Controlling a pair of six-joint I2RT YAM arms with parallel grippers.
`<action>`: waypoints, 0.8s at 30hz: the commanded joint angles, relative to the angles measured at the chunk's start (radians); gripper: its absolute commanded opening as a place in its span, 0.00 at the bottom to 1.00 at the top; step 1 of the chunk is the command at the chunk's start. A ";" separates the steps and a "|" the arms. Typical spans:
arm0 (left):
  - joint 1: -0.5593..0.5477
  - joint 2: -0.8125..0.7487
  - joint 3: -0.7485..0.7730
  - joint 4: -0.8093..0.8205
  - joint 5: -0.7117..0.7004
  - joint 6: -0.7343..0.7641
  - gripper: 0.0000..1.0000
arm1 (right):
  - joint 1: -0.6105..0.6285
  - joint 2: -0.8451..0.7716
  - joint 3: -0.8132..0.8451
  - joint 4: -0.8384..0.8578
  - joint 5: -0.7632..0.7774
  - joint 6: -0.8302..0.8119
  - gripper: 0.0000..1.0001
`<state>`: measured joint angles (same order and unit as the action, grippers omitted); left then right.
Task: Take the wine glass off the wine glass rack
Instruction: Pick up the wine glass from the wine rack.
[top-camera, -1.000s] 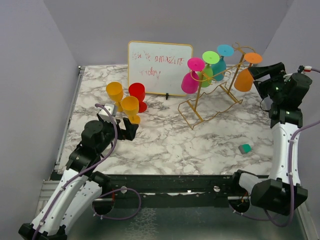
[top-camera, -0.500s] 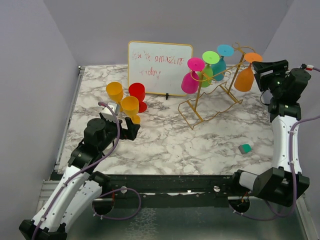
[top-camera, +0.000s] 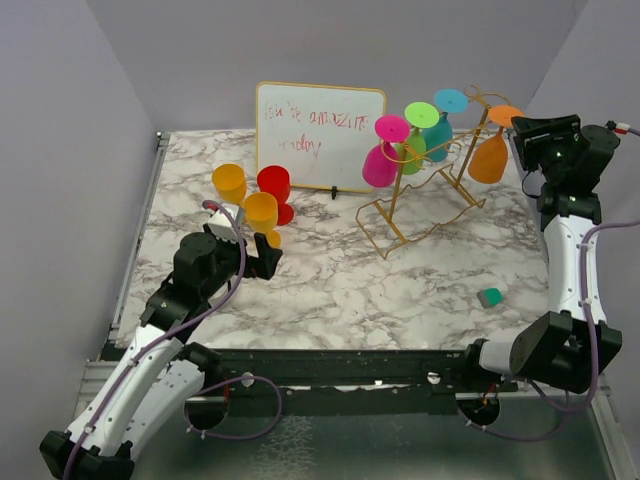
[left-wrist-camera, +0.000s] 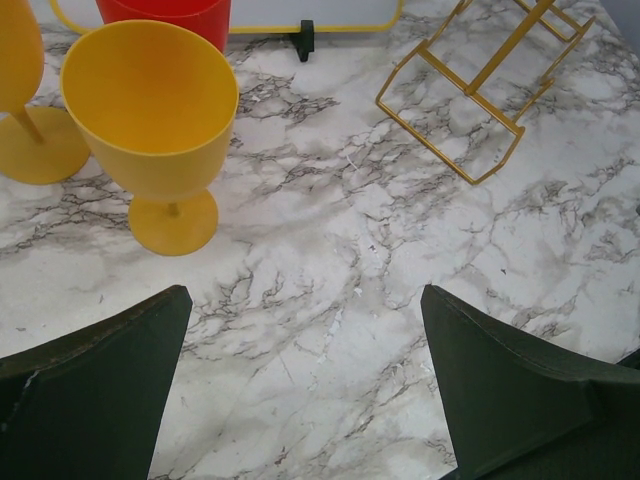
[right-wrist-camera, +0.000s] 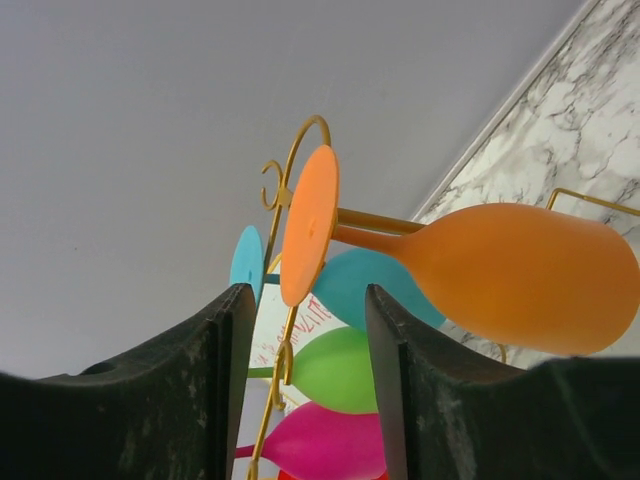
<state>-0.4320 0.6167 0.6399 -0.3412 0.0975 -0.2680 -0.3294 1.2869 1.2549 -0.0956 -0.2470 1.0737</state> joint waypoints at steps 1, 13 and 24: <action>0.006 0.010 -0.006 0.018 0.019 0.012 0.99 | -0.005 0.030 0.032 0.034 0.032 0.014 0.50; 0.006 0.036 -0.003 0.019 0.037 0.016 0.99 | -0.005 0.065 0.052 0.072 0.000 0.029 0.35; 0.005 0.053 -0.002 0.020 0.045 0.016 0.99 | -0.005 0.058 0.033 0.076 -0.004 0.038 0.22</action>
<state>-0.4320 0.6632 0.6399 -0.3378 0.1173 -0.2638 -0.3294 1.3422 1.2747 -0.0448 -0.2481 1.1091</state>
